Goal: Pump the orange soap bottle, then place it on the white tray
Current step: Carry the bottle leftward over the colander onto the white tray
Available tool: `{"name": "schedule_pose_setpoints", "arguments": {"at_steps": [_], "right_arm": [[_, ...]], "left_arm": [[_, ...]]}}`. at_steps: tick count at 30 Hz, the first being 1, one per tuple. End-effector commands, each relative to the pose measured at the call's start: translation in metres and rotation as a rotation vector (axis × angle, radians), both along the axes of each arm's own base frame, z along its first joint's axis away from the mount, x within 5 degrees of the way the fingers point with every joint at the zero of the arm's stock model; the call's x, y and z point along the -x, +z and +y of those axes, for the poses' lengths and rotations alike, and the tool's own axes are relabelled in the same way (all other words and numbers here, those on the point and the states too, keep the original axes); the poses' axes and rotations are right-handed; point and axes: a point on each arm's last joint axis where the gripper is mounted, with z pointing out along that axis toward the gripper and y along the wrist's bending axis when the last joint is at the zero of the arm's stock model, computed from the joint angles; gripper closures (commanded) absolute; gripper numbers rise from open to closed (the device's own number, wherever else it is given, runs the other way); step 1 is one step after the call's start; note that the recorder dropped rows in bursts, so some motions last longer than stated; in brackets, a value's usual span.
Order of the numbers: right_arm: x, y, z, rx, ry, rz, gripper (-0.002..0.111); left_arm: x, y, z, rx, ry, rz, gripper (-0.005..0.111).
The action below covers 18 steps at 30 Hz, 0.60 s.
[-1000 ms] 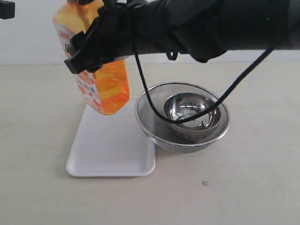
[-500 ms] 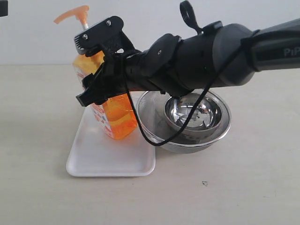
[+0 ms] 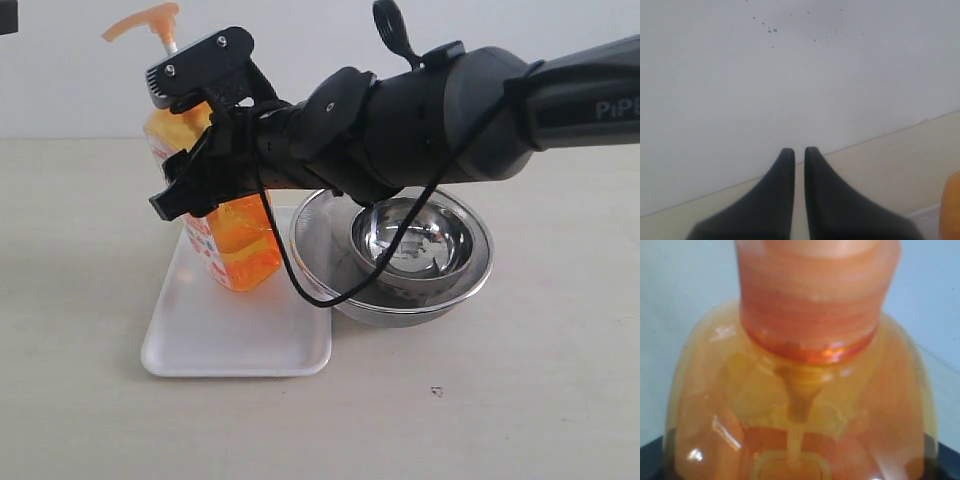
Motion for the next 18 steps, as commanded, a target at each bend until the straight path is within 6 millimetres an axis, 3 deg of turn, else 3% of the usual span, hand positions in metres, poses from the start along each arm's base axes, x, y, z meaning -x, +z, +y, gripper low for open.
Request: {"name": "schedule_pose_setpoints", "arguments": {"at_steps": [1, 18], "right_arm": [[-0.0029, 0.0184, -0.0019, -0.058, -0.046, -0.042, 0.046], [-0.0030, 0.0185, -0.0019, -0.096, -0.070, -0.008, 0.040]], "left_arm": [[-0.0005, -0.0027, 0.0007, 0.017, 0.006, 0.012, 0.102], [-0.0005, -0.0027, 0.0007, 0.013, 0.006, 0.012, 0.102]]}}
